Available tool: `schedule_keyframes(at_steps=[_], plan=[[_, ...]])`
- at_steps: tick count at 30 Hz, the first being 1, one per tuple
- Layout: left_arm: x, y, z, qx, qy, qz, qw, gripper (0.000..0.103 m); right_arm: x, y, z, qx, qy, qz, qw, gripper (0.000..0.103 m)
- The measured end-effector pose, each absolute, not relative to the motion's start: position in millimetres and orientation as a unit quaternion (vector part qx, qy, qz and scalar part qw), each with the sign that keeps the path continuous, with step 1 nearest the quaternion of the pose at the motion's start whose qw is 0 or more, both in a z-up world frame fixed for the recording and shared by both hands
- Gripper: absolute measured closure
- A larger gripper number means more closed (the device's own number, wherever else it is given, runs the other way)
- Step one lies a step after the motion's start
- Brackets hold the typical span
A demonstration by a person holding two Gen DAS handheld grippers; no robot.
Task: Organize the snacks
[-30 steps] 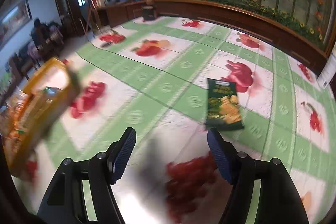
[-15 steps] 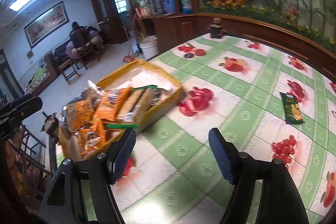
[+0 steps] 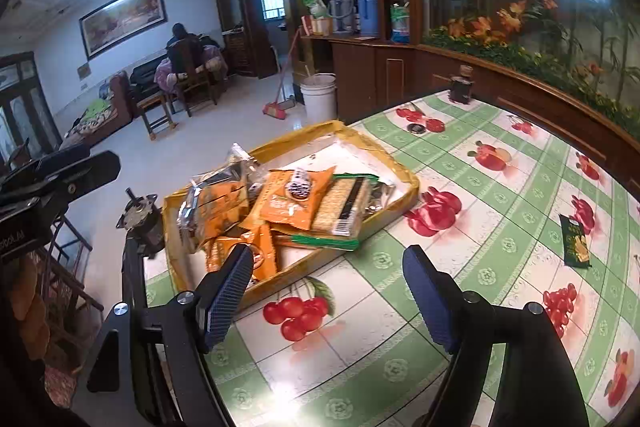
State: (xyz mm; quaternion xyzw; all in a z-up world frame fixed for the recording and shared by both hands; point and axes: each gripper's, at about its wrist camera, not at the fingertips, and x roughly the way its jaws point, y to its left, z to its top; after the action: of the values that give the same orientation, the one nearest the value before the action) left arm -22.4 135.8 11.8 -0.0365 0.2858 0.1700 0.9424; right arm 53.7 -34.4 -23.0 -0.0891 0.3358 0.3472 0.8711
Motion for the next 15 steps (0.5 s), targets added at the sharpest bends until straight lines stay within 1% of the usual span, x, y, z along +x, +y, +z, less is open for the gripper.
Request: schedule_keyframes(at_steps=[3, 9, 15], plan=[[-28, 138, 12, -0.041, 0.281, 0.174, 0.943, 0.021, 41, -22, -23, -0.115, 0.326, 0.364, 0.865, 0.019], [-33, 141, 12, -0.047, 0.270, 0.167, 0.947, 0.021, 23, 7, -31, -0.162, 0.322, 0.386, 0.849, 0.019], [-41, 148, 14, -0.047, 0.263, 0.184, 0.946, 0.021, 16, 20, -36, -0.172, 0.326, 0.398, 0.840, 0.019]])
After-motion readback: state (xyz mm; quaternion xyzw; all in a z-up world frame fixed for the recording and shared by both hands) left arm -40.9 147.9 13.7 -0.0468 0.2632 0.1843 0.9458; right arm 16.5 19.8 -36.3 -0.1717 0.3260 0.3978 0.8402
